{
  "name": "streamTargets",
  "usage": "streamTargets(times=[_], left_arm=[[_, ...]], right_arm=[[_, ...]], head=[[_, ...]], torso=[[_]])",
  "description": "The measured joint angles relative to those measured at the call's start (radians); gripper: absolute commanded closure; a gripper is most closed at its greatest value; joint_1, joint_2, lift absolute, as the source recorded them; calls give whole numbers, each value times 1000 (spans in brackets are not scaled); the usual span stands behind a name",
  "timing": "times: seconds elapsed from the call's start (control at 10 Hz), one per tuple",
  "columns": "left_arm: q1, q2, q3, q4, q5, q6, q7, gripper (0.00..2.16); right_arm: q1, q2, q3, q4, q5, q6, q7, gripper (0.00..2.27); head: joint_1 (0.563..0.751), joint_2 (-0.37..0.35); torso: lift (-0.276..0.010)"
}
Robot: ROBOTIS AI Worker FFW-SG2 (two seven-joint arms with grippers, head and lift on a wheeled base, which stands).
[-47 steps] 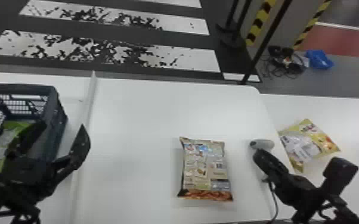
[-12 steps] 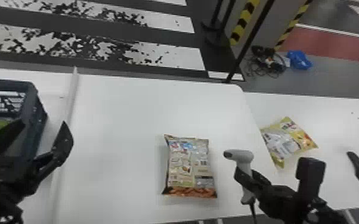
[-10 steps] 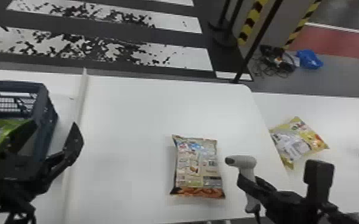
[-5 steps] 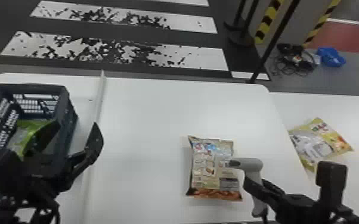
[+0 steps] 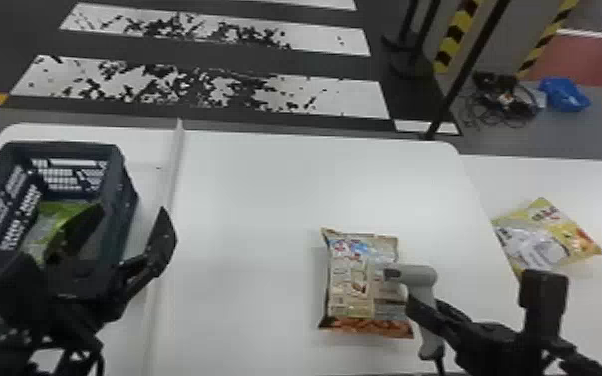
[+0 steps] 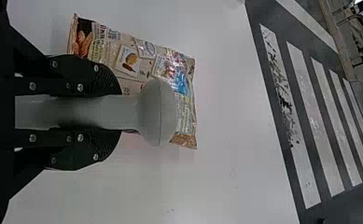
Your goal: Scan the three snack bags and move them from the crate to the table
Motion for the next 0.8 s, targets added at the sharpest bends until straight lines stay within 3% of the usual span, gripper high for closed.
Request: streamTargets(times=[0.8], left_arm=[[-3,-3,2,4,-2,6,1,36]], right_arm=[[-21,-25,29,47,23,2,1,2236]], head=[[695,-119]], torso=[[-62]])
